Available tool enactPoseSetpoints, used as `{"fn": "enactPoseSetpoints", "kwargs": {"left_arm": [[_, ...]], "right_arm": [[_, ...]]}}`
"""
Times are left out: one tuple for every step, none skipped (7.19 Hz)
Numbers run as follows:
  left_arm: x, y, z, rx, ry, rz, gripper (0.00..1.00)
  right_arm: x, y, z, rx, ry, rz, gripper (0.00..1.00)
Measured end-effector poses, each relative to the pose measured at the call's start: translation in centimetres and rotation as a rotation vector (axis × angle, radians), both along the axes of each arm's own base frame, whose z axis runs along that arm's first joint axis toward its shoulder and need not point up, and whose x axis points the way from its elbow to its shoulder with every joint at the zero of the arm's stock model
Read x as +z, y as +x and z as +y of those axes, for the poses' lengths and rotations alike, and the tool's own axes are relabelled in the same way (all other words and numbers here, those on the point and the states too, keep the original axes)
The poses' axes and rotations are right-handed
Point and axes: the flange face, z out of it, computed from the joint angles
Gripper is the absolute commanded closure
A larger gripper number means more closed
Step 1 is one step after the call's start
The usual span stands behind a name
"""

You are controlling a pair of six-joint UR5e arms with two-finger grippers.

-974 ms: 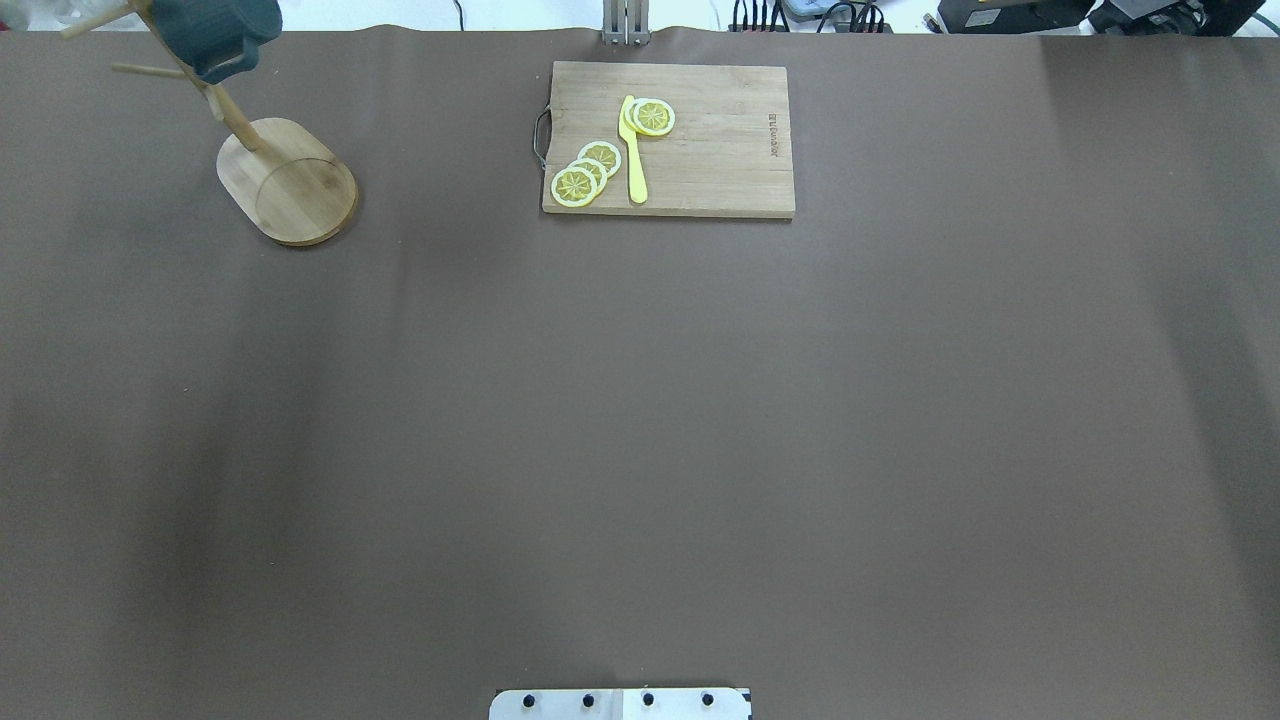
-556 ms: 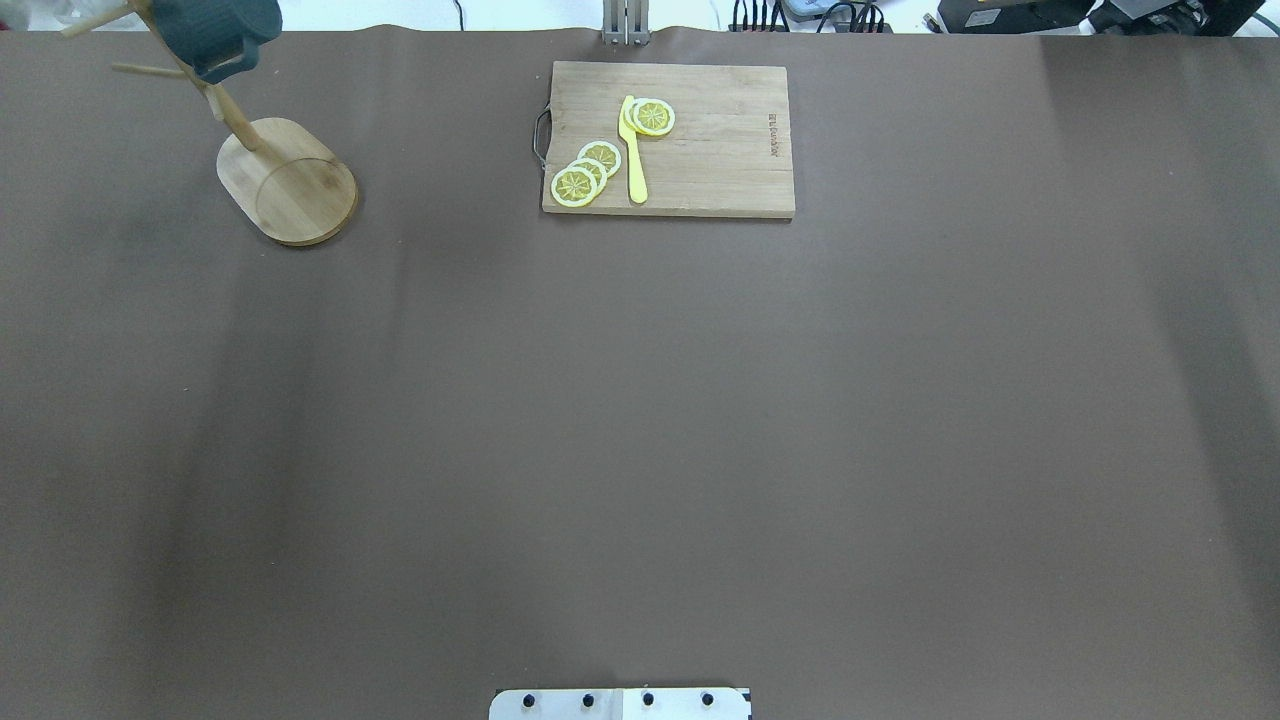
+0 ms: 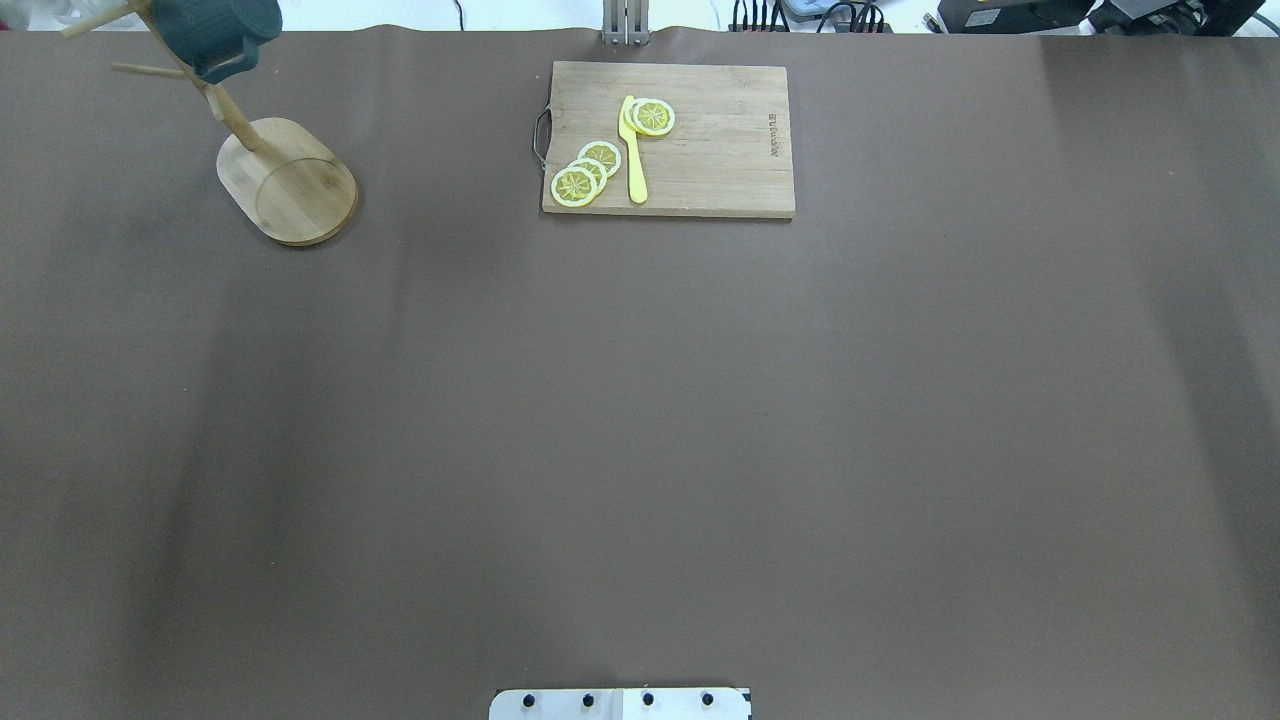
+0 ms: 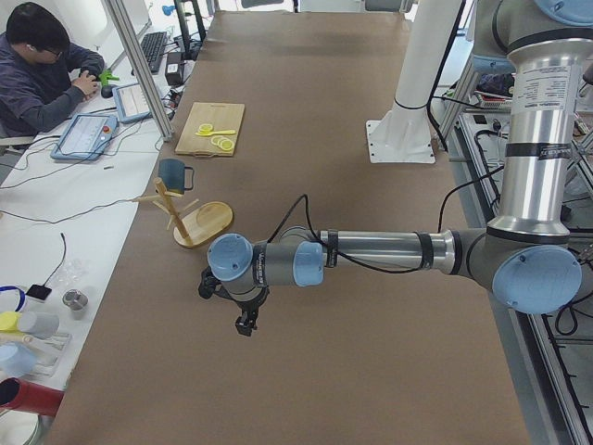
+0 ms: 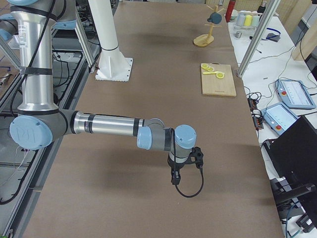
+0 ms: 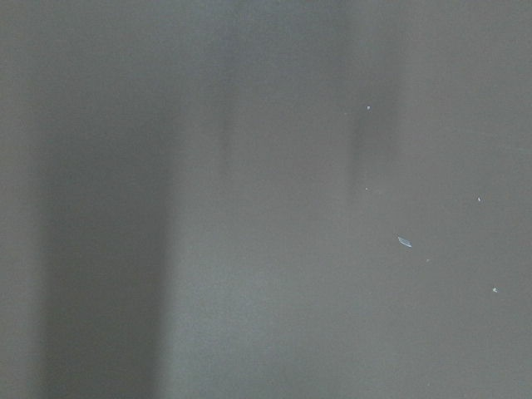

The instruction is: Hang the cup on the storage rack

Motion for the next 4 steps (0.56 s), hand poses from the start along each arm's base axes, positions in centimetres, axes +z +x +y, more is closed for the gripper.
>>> {"fn": "enactPoseSetpoints", "kwargs": {"left_arm": [[0.2,-1.1,0.7,-0.022,-0.002,0.006,0.01],[0.5,-1.6,1.8,-0.031,-0.003,0.003,0.01],[0.6,-1.8,2.6,-0.035,0.0,0.001,0.01],[0.6,-1.8,3.2,-0.036,0.002,0.003,0.01]], "right_arm": [[-0.1,0.0,0.0,-0.001,0.003,0.0,0.0],[-0.3,0.0,-0.1,-0.002,0.007,-0.002,0.0],[-0.4,-0.1,-0.1,-0.004,0.009,-0.003,0.0],[-0.4,-0.1,-0.1,-0.004,0.01,-0.003,0.0]]}}
